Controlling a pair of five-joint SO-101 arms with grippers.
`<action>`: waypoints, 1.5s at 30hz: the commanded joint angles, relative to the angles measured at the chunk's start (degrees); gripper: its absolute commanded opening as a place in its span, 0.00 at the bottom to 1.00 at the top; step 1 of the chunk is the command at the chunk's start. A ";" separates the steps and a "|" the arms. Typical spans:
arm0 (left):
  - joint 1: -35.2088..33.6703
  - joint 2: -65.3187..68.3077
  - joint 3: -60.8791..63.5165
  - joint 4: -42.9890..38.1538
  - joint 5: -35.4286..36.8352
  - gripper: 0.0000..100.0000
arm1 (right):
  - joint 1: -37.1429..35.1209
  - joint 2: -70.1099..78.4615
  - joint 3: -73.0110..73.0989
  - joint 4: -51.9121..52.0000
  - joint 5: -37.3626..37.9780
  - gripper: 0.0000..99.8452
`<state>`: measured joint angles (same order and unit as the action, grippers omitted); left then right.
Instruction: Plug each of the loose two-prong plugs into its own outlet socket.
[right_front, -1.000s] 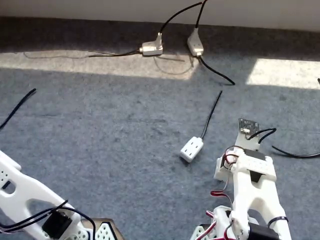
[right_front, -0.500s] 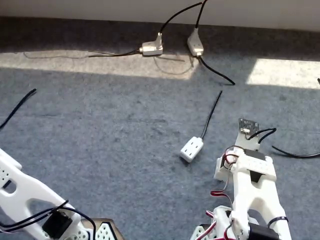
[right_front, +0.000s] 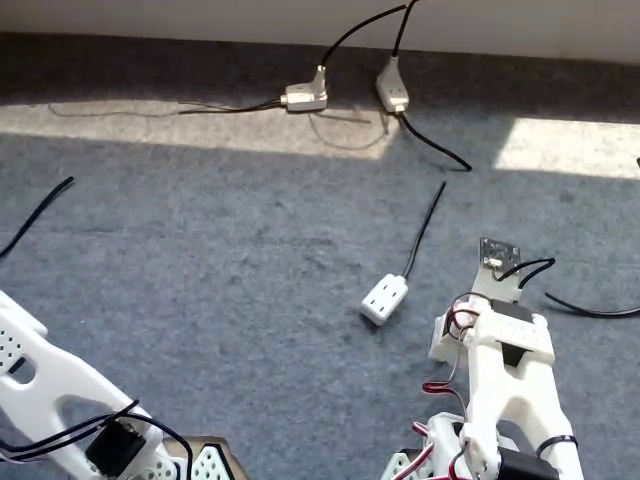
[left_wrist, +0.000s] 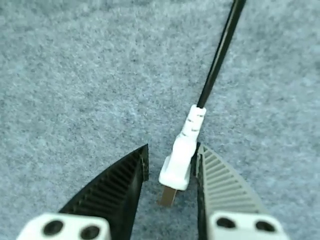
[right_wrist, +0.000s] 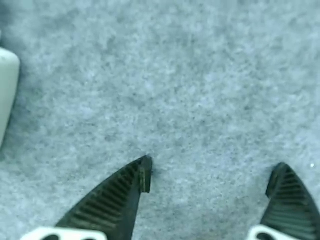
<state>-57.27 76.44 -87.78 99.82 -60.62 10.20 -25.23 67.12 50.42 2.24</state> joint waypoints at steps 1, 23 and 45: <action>4.09 -1.01 -0.31 0.18 -3.16 0.19 | -0.92 -0.66 0.13 -1.10 -0.53 0.36; 3.56 -0.66 -0.31 0.35 -11.52 0.07 | -0.92 -0.66 0.13 -1.10 -0.35 0.36; -1.27 -1.10 -0.31 0.35 -14.68 0.18 | -1.01 -0.66 0.13 -1.10 -0.53 0.36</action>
<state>-57.36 76.44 -88.04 99.74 -72.92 9.93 -25.23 67.12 50.42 2.24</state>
